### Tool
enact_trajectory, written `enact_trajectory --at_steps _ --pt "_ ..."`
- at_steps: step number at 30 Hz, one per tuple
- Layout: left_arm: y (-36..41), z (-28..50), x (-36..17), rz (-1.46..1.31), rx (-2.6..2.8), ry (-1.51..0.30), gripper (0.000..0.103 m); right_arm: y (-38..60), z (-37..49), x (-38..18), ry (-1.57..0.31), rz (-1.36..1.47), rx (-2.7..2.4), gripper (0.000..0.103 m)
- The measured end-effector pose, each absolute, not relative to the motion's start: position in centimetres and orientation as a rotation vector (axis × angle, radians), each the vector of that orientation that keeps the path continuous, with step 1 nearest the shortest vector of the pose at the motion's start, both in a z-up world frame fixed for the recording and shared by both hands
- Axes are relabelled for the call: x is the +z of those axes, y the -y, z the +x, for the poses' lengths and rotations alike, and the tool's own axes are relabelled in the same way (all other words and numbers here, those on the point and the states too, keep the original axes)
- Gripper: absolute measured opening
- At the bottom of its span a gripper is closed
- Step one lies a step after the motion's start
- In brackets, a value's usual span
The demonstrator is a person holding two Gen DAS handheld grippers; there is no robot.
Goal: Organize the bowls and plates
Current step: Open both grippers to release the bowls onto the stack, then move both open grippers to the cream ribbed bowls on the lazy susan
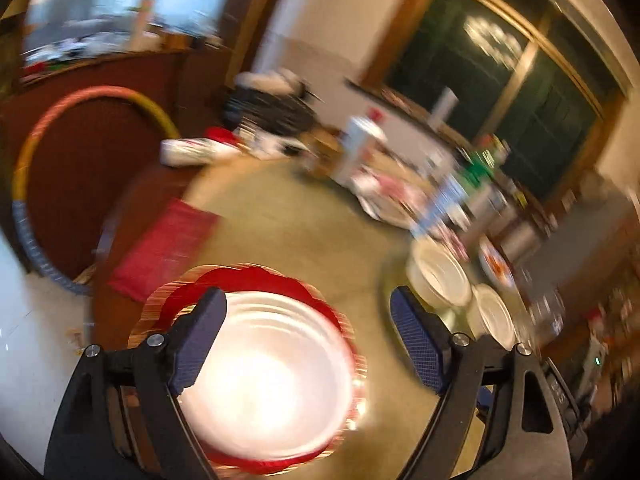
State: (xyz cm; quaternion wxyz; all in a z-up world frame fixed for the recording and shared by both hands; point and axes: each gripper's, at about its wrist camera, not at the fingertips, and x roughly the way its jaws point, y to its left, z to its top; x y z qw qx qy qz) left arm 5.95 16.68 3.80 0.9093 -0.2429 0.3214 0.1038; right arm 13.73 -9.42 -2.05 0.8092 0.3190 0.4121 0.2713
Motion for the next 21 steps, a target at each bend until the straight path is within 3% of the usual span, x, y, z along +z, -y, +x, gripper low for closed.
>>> enact_trajectory --at_steps 9,16,21 --pt "-9.4 18.2 1.9 -0.506 0.118 -0.845 0.084 16.9 21.2 -3.5 -0.943 0.781 0.424 0.079" --pt "-5.7 25.8 -1.0 -0.515 0.189 -0.910 0.084 17.5 27.4 -5.2 -1.011 0.787 0.383 0.057" --pt "-5.1 29.2 -3.7 -0.502 0.242 -0.965 0.072 17.0 30.4 -6.5 -1.033 0.773 0.354 0.048"
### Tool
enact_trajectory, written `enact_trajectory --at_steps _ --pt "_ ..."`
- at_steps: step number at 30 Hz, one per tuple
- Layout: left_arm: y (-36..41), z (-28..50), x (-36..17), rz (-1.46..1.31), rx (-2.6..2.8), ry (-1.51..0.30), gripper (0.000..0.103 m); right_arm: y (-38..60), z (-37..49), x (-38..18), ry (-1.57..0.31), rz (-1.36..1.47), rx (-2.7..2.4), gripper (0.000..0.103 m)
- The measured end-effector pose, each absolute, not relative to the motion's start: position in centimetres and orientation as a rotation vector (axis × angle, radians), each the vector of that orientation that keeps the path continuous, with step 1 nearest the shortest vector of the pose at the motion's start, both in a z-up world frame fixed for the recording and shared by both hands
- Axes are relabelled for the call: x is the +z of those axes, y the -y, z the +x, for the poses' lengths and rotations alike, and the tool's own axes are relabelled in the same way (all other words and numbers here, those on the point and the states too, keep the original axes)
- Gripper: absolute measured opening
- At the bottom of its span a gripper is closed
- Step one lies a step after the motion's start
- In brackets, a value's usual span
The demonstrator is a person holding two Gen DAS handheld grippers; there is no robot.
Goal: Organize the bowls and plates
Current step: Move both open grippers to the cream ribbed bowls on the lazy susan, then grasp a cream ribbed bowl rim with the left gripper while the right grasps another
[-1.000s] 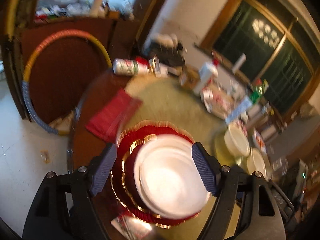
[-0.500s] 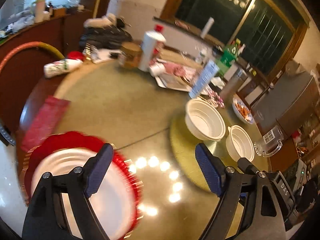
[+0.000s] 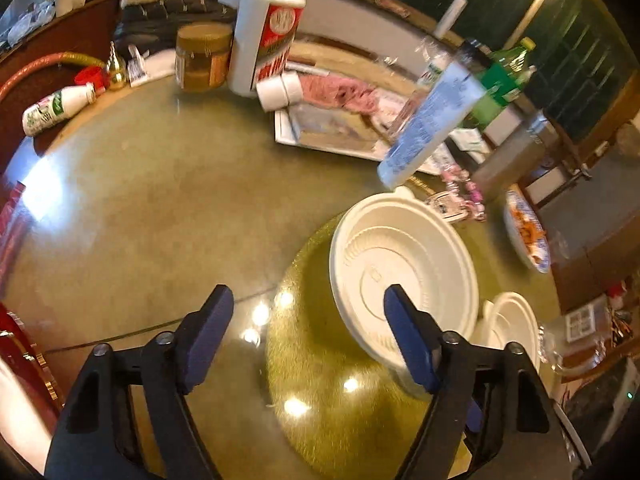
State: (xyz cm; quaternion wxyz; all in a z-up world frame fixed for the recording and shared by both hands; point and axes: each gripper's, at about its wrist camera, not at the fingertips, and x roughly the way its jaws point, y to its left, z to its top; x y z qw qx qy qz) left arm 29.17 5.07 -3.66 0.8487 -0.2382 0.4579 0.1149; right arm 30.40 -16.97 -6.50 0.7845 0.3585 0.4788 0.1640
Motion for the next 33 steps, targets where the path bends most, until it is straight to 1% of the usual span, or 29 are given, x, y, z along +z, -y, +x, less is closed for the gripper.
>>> enact_trajectory --at_steps 3,4,7,9,10,11,13,19,25,33 --pt "-4.8 30.3 -4.8 -0.484 0.260 -0.986 0.068 16.3 31.5 -6.9 -1.039 0.753 0.341 0.044" --pt "-4.6 30.6 -5.1 -0.484 0.258 -0.994 0.063 16.2 31.7 -7.0 -1.036 0.741 0.324 0.043" --pt "-4.2 31.5 -6.2 -0.484 0.262 -1.013 0.062 16.1 32.6 -7.4 -1.035 0.725 0.284 0.043" --pt "-4.1 31.9 -7.2 -0.509 0.255 -1.049 0.048 15.8 33.1 -8.0 -1.046 0.714 0.265 0.040" --pt "-4.0 32.0 -7.7 -0.516 0.240 -1.056 0.030 15.7 33.3 -8.4 -1.058 0.713 0.268 0.028" --pt "-3.6 32.0 -7.6 -0.474 0.241 -1.053 0.014 15.5 33.3 -8.7 -1.073 0.707 0.274 0.012" --pt "-3.0 31.5 -7.4 -0.439 0.229 -1.055 0.013 15.5 32.8 -8.8 -1.054 0.696 0.294 0.009" --pt "-2.2 28.1 -6.0 -0.427 0.210 -0.980 0.013 16.3 29.7 -7.6 -0.980 0.690 0.322 0.010" --pt "-0.7 23.3 -4.3 -0.392 0.173 -0.875 0.013 17.8 24.6 -6.2 -0.883 0.700 0.352 0.010" --pt "1.3 19.4 -4.6 -0.334 0.151 -0.794 0.014 19.3 19.5 -6.3 -0.819 0.648 0.344 0.010"
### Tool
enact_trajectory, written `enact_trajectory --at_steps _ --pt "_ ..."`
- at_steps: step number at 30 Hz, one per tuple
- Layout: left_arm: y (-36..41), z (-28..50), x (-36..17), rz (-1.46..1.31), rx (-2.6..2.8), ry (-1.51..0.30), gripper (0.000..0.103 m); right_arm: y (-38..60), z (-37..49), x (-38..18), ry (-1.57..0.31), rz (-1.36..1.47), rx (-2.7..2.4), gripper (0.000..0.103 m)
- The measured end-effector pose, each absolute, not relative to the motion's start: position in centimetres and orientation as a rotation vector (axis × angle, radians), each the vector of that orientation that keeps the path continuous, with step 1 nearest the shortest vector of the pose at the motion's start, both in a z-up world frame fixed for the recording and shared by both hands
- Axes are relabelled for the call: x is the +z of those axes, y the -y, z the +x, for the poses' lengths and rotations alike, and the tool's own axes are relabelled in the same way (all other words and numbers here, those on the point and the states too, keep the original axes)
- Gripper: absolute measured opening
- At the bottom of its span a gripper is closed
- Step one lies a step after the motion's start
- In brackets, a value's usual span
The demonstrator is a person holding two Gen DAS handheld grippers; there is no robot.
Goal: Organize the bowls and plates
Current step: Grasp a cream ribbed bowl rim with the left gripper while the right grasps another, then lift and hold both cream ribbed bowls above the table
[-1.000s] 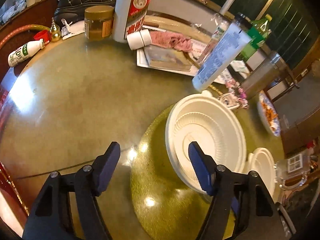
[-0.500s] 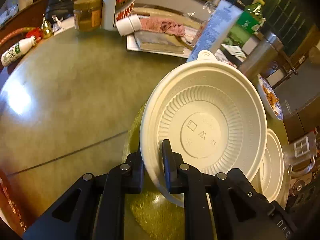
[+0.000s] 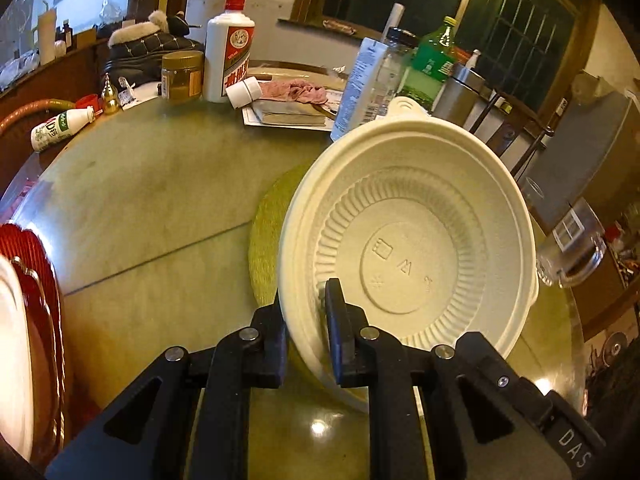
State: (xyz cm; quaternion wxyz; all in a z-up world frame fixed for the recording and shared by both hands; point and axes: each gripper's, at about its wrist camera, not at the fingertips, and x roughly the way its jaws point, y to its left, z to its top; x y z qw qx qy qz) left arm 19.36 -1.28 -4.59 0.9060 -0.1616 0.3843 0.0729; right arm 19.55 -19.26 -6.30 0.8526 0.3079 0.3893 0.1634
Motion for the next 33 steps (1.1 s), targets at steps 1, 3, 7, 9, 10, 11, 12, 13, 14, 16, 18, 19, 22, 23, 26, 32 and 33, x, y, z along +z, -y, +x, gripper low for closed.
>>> enact_trajectory --at_steps 1,3,7,9,10,11,12,13,14,16,18,19,22,23,26,32,33 --pt "1.5 19.0 -4.8 -0.332 0.146 -0.785 0.015 19.5 19.4 -6.2 -0.814 0.643 0.342 0.010" --pt "1.8 18.7 -5.0 -0.324 0.144 -0.771 0.015 19.8 18.8 -6.2 -0.798 0.632 0.332 0.010" --pt "2.3 18.4 -5.1 -0.301 0.142 -0.733 0.016 20.0 18.6 -6.3 -0.774 0.617 0.323 0.010" --pt "2.2 18.3 -5.1 -0.303 0.138 -0.729 0.015 20.0 18.7 -6.3 -0.766 0.605 0.327 0.010" --pt "2.2 18.4 -5.2 -0.303 0.135 -0.729 0.015 20.1 18.8 -6.4 -0.764 0.602 0.328 0.010" --pt "2.1 18.4 -5.3 -0.306 0.134 -0.731 0.016 20.0 18.8 -6.5 -0.762 0.599 0.327 0.010" --pt "2.1 18.4 -5.5 -0.309 0.132 -0.735 0.016 20.0 18.8 -6.5 -0.762 0.594 0.326 0.010" --pt "1.9 18.6 -5.6 -0.314 0.126 -0.743 0.016 20.0 18.8 -6.6 -0.762 0.589 0.324 0.010" --pt "1.9 18.5 -5.7 -0.318 0.124 -0.743 0.016 20.0 18.8 -6.7 -0.763 0.588 0.323 0.010" --pt "1.9 18.4 -5.7 -0.320 0.121 -0.741 0.016 20.0 18.7 -6.7 -0.766 0.589 0.327 0.010" --pt "1.9 18.3 -5.7 -0.321 0.122 -0.736 0.016 19.9 18.6 -6.6 -0.762 0.578 0.329 0.010" --pt "1.8 18.2 -5.7 -0.321 0.123 -0.734 0.016 19.8 18.5 -6.5 -0.760 0.575 0.330 0.010" --pt "1.8 18.1 -5.7 -0.324 0.123 -0.732 0.016 19.7 18.5 -6.4 -0.758 0.572 0.332 0.010" --pt "1.8 18.1 -5.6 -0.322 0.124 -0.727 0.016 19.7 18.4 -6.4 -0.757 0.571 0.333 0.010" --pt "2.0 17.8 -5.3 -0.310 0.134 -0.706 0.016 19.6 18.4 -6.3 -0.749 0.565 0.334 0.010" --pt "2.4 17.3 -5.0 -0.291 0.147 -0.675 0.016 19.6 18.1 -6.0 -0.730 0.555 0.328 0.011" --pt "2.4 17.2 -5.1 -0.291 0.149 -0.672 0.016 19.6 18.1 -6.0 -0.730 0.552 0.327 0.011"
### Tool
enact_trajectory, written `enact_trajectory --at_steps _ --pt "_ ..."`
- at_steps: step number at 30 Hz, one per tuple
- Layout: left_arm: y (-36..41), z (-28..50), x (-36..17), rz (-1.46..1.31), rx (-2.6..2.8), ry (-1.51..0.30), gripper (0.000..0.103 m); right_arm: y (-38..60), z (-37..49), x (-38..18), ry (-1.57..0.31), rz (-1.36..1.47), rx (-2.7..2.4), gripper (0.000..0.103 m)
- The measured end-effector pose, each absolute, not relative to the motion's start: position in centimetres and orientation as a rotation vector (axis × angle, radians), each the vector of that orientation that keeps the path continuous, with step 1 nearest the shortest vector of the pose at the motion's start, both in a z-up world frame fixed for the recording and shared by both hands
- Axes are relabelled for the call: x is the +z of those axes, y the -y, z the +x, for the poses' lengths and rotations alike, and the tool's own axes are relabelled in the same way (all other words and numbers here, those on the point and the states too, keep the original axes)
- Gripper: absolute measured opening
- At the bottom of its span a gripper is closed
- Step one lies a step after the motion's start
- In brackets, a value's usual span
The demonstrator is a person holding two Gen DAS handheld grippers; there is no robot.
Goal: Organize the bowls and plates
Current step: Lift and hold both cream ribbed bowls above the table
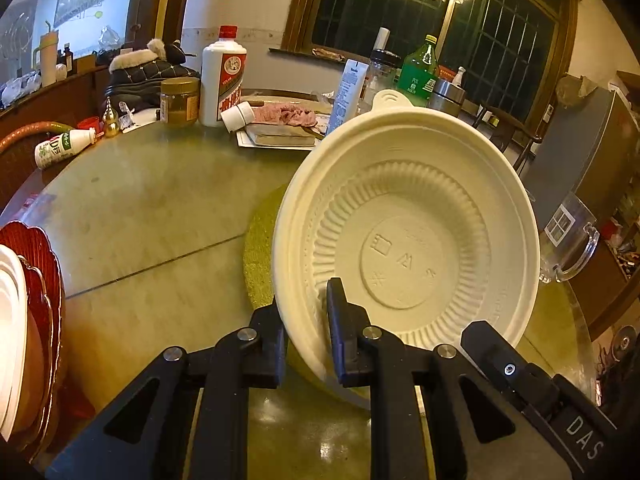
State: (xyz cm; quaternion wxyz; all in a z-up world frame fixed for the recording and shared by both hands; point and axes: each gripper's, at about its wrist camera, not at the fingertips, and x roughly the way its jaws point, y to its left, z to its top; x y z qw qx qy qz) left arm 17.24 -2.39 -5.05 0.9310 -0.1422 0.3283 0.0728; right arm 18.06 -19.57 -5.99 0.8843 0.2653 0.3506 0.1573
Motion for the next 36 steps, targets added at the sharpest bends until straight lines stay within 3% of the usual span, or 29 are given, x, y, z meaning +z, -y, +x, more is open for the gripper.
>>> enact_trajectory --at_steps 27,36 --pt "2.8 16.6 -4.4 -0.263 0.174 -0.621 0.016 19.4 18.0 -5.5 -0.697 0.534 0.345 0.011" --pt "2.3 14.1 -0.9 -0.254 0.195 -0.573 0.016 19.1 16.4 -2.8 -0.670 0.544 0.377 0.011"
